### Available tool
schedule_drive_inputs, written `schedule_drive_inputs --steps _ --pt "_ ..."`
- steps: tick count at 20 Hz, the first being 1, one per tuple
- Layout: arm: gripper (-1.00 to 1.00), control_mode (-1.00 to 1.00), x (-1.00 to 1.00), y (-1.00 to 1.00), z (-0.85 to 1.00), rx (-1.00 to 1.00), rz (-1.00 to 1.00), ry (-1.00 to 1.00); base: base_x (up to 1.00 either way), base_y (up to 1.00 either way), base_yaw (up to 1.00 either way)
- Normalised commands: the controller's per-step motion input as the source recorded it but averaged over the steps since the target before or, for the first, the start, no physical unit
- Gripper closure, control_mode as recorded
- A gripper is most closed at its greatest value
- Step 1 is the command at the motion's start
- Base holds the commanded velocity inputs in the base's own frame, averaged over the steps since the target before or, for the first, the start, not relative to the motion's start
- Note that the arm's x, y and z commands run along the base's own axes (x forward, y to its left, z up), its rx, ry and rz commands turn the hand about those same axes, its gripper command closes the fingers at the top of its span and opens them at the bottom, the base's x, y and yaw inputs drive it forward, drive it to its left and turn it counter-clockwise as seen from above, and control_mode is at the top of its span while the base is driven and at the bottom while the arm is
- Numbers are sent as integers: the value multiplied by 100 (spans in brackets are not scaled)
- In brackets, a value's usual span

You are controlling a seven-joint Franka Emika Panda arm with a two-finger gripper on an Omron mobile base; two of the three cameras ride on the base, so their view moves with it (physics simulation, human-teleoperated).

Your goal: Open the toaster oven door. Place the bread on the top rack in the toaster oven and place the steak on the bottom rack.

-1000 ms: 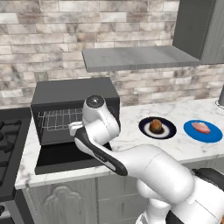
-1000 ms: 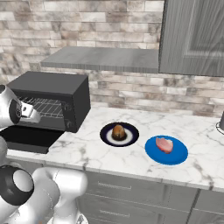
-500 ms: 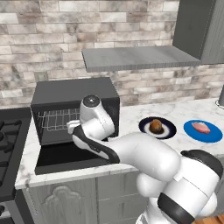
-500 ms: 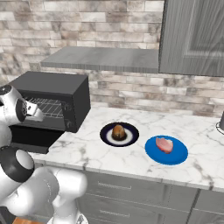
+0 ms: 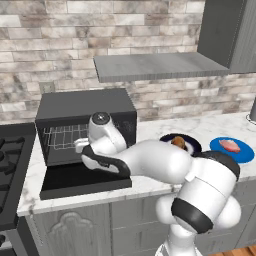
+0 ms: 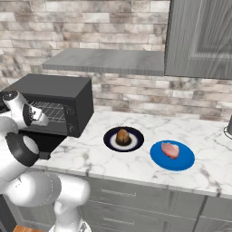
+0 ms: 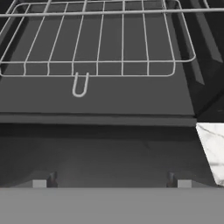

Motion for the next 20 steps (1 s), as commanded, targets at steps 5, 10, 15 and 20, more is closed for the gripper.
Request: schedule_drive_inputs --steps 5,10,15,20 --pt "-100 -100 31 29 -19 0 0 0 0 0 0" --pt "-100 -100 34 16 -12 0 0 0 0 0 0" --pt "-100 -100 31 16 -21 0 0 0 0 0 0" --pt "-100 -100 30 17 -22 0 0 0 0 0 0"
